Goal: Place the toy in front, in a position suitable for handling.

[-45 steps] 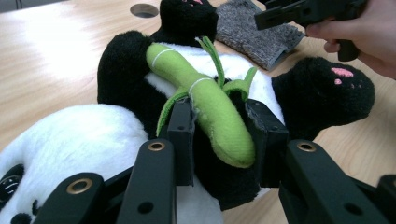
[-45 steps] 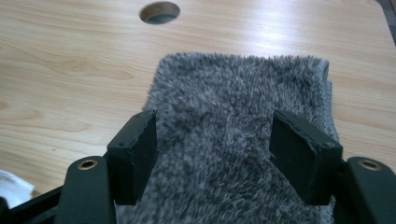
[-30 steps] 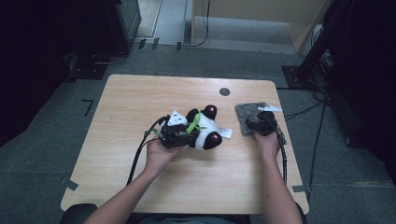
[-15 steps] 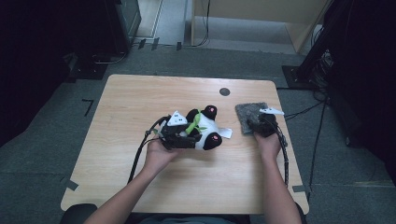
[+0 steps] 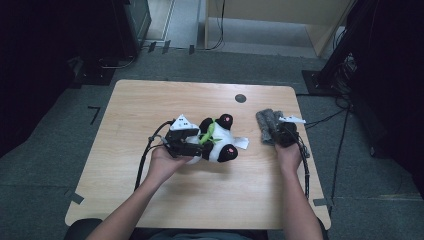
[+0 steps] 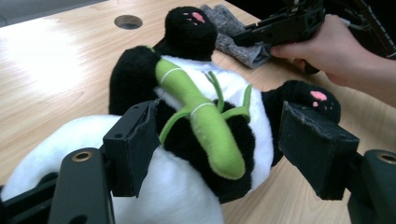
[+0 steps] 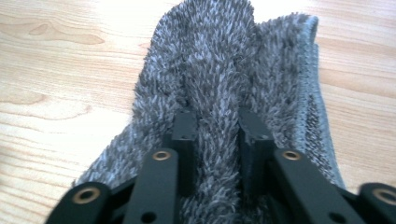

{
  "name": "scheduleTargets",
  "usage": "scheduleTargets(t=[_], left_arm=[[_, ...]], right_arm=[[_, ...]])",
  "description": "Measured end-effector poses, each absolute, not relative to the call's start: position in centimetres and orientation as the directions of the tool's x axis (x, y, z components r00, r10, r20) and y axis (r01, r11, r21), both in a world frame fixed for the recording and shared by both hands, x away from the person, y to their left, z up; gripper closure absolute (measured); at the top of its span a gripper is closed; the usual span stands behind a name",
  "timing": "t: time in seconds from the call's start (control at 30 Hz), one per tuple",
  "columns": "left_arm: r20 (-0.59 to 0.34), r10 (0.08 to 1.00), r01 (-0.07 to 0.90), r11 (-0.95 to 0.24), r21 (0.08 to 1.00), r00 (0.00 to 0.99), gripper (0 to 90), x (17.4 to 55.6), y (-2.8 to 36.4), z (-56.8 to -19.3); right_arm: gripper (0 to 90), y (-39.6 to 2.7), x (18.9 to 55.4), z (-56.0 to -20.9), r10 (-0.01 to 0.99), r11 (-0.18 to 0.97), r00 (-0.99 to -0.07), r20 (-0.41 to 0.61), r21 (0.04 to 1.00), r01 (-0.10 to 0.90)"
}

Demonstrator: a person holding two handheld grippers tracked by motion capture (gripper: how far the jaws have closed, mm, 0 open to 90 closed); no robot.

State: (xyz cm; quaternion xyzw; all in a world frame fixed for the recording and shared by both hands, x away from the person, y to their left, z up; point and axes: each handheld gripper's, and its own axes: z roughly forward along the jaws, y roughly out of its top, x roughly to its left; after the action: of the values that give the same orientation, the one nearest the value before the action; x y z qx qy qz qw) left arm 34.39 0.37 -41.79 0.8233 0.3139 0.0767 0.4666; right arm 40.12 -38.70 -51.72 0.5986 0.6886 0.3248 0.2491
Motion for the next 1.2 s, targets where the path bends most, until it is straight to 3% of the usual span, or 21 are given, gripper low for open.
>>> scheduleTargets(t=[0.23, 0.47, 1.2], left_arm=[[-0.162, 0.592, 0.437, -0.356, 0.826, 0.789, 28.0, 34.7, 1.5, -41.5], [-0.148, 0.602, 0.440, -0.372, 0.817, 0.784, 26.9, 35.1, 2.4, -41.5], [-0.158, 0.626, 0.459, -0.355, 0.814, 0.764, 27.0, 35.4, 5.5, -41.6]], right_arm=[[78.2, -39.4, 40.3, -51.0, 0.982, 0.033, -0.154, 0.108, 0.709, 0.705], [78.3, -39.1, 40.2, -50.0, 0.981, 0.055, -0.166, 0.097, 0.687, 0.725], [77.6, -36.0, 38.5, -45.1, 0.942, 0.082, -0.292, 0.168, 0.725, 0.684]])
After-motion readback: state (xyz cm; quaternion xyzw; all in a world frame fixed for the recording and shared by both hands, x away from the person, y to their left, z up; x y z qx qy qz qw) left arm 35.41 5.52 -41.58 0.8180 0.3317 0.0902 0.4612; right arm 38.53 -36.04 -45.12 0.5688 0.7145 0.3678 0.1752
